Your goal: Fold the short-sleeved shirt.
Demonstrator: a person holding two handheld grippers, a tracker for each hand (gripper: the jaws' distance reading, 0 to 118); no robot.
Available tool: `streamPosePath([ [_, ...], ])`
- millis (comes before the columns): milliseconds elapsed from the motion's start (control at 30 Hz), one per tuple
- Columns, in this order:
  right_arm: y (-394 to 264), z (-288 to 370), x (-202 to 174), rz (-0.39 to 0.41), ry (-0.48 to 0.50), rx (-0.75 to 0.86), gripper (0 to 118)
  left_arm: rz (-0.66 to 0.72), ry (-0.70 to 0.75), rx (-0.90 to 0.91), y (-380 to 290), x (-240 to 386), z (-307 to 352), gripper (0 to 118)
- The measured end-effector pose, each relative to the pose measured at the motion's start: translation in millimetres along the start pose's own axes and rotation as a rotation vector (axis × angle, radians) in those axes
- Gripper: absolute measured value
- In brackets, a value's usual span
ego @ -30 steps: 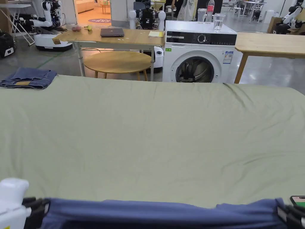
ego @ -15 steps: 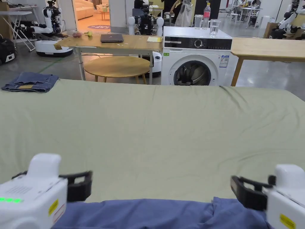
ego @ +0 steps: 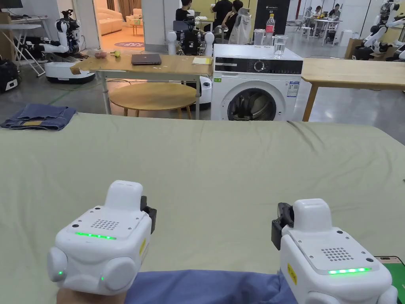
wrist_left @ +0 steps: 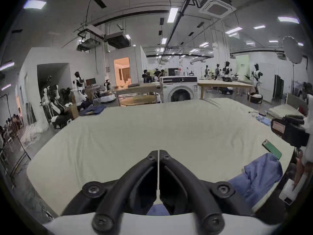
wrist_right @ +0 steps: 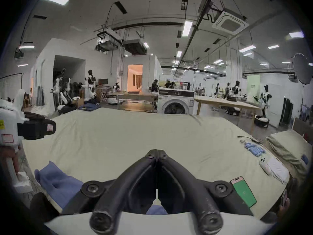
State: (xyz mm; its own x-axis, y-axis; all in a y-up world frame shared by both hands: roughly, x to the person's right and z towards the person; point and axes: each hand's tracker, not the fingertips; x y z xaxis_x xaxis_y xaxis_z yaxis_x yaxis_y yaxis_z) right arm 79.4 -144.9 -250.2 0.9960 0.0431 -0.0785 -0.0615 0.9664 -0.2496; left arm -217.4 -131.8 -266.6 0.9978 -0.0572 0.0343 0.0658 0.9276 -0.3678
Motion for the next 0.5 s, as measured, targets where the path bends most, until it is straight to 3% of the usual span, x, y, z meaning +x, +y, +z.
streamPosePath([
  [167,-2.1,-2.2,3.7,-0.009,0.003,-0.015,0,0.149,-0.049,-0.03,-24.8,-53.3,17.0,0],
  [200,-4.2,-2.0,2.6,-0.01,0.007,-0.018,0,0.215,-0.053,-0.04,-34.8,-73.8,21.4,5],
  [233,-6.8,-2.0,1.2,-0.008,0.009,-0.02,0,0.273,-0.066,-0.056,-44.4,-93.1,24.4,33],
  [267,-9.6,-2.5,-0.5,-0.005,0.013,-0.023,0,0.346,-0.071,-0.089,-57.8,-115.7,26.9,89],
  [300,-8.8,-3.7,1.2,-0.007,0.015,-0.028,0,0.405,-0.064,-0.13,-70.3,-134.7,28.0,117],
  [367,-13.2,-7.8,-2.8,-0.014,0.027,-0.042,0,0.551,-0.073,-0.201,-102.4,-171.7,29.3,118],
  [400,-15.1,-9.5,-5.1,-0.016,0.032,-0.047,0,0.632,-0.103,-0.146,-114.7,-188.6,33.6,118],
  [500,-17.0,-14.4,-11.4,-0.01,0.055,-0.064,0,0.921,-0.188,-0.29,-166.2,-221.1,34.4,118],
])
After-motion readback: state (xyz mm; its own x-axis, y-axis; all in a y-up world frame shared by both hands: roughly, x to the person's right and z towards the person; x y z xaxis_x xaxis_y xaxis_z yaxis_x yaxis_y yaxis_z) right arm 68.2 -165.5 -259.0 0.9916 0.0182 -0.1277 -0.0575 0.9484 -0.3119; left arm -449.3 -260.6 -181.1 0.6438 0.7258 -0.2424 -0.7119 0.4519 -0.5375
